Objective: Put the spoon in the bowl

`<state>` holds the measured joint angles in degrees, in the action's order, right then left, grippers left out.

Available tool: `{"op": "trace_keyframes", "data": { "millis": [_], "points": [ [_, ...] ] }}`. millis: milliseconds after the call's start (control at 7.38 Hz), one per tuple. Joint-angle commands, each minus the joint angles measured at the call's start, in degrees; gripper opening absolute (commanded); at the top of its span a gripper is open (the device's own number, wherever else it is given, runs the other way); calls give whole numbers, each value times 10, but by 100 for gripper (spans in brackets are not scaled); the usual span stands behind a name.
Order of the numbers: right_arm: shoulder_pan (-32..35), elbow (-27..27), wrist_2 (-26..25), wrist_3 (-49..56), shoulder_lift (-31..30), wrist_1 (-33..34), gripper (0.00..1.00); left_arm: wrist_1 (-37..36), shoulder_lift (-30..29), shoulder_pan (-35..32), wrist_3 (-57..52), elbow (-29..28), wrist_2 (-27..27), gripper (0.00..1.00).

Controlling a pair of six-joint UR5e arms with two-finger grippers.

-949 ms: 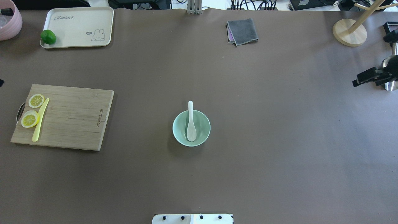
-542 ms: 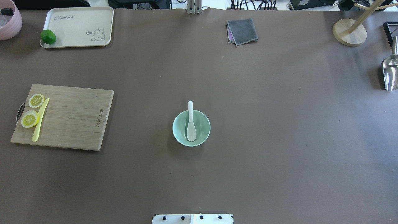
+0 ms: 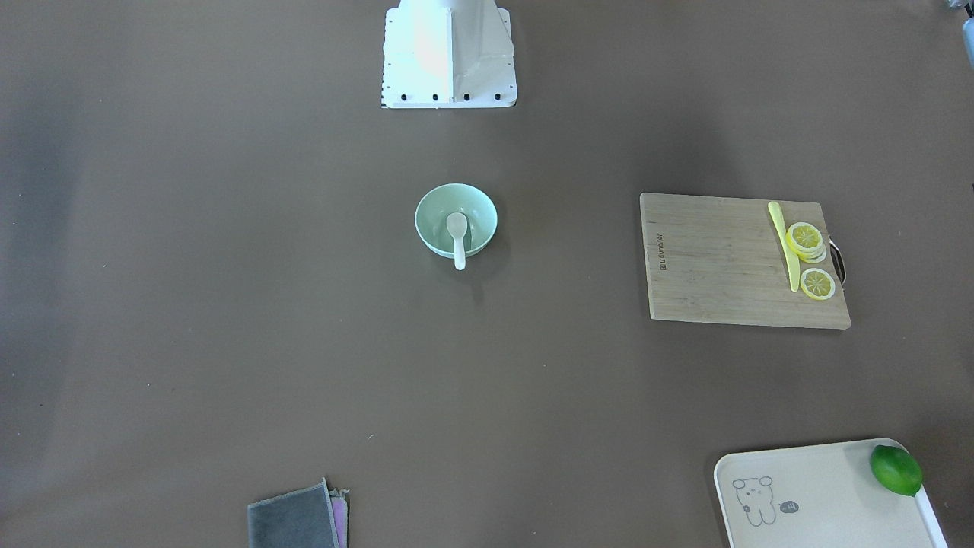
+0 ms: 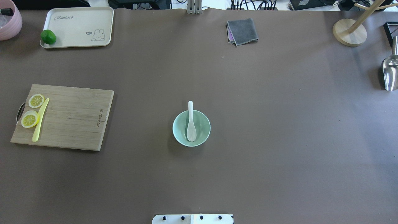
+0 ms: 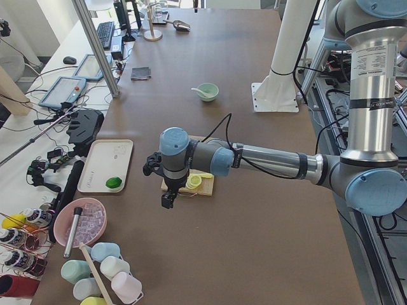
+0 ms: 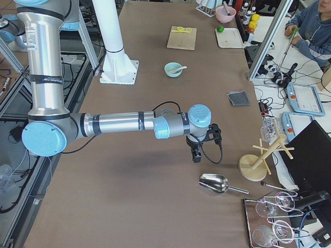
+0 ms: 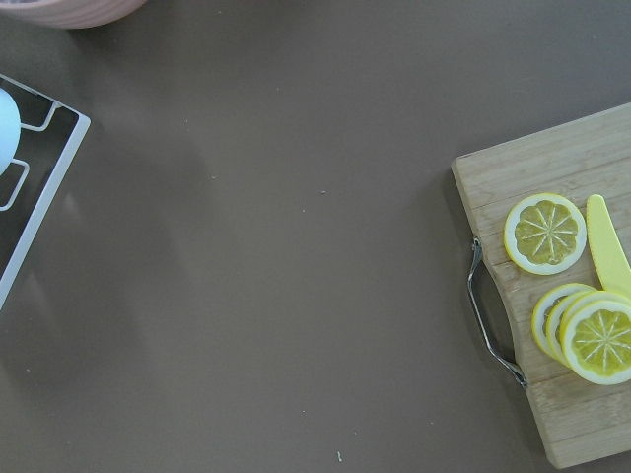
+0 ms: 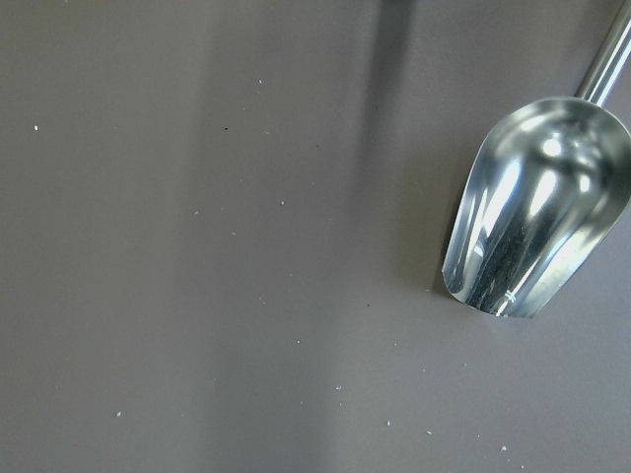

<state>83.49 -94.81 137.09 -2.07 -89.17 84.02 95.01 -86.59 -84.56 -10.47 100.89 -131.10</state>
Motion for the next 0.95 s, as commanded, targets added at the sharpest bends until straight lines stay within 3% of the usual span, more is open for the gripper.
{"op": "trace_keyframes", "data": {
  "millis": [0, 542, 814],
  "points": [
    [0, 1, 6, 0, -1, -3, 100, 15, 1, 1, 0, -7, 1, 98],
    [-8, -28, 20, -1, -21, -5, 100, 16, -5, 1, -1, -4, 0, 98],
    [-8, -27, 20, -1, -21, -5, 100, 14, -1, 0, -1, 25, 1, 98]
  ]
}}
